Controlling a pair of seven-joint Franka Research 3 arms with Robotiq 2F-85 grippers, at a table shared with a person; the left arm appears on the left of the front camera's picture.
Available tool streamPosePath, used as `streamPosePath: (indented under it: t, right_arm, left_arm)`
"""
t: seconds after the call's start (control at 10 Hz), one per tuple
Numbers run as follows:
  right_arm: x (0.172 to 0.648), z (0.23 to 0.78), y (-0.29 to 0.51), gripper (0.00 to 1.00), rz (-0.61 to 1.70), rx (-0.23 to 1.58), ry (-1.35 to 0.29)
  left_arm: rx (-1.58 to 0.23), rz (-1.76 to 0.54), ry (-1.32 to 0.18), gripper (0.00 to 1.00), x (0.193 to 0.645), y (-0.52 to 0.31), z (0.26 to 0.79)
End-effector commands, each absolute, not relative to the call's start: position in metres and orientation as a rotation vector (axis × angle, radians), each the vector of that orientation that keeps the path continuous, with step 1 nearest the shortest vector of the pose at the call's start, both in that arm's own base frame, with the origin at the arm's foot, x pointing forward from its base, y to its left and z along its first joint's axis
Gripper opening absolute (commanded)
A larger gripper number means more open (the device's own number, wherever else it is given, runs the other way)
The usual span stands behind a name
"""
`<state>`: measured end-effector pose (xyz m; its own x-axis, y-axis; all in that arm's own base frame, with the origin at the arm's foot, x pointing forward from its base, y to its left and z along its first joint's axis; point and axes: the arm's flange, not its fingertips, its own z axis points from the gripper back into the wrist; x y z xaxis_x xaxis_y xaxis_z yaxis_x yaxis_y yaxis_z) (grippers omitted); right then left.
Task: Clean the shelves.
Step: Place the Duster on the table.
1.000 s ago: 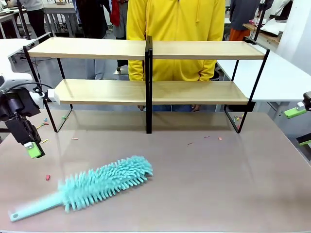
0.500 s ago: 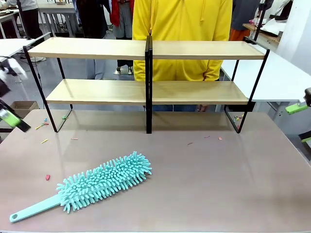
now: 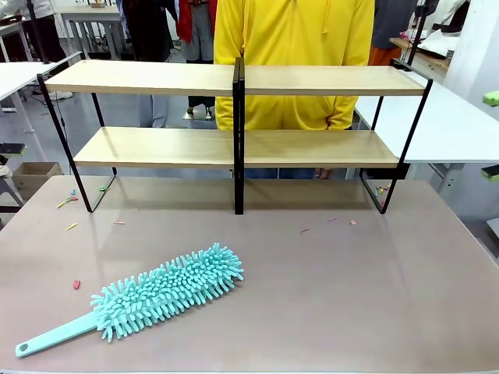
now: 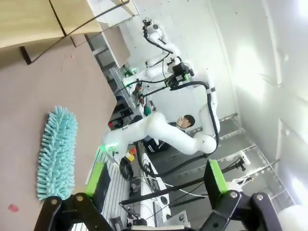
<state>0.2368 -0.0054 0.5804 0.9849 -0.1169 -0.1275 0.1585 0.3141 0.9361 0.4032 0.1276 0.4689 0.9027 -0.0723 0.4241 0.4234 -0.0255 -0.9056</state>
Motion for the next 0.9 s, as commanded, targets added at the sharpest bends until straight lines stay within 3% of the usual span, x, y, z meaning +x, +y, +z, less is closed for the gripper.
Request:
streamPosePath:
  t: [0.0, 0.8]
  right_arm:
    - [0.2342, 0.5828, -0.0112, 1.00, -0.190, 1.205, 0.019]
    - [0.2342, 0.5828, -0.0112, 1.00, -0.190, 1.205, 0.019]
  left_arm:
    - [-1.483, -0.542, -0.235, 1.00, 0.3961, 0.1130, 0.4699]
    - [-1.483, -0.542, -0.235, 1.00, 0.3961, 0.1130, 0.4699]
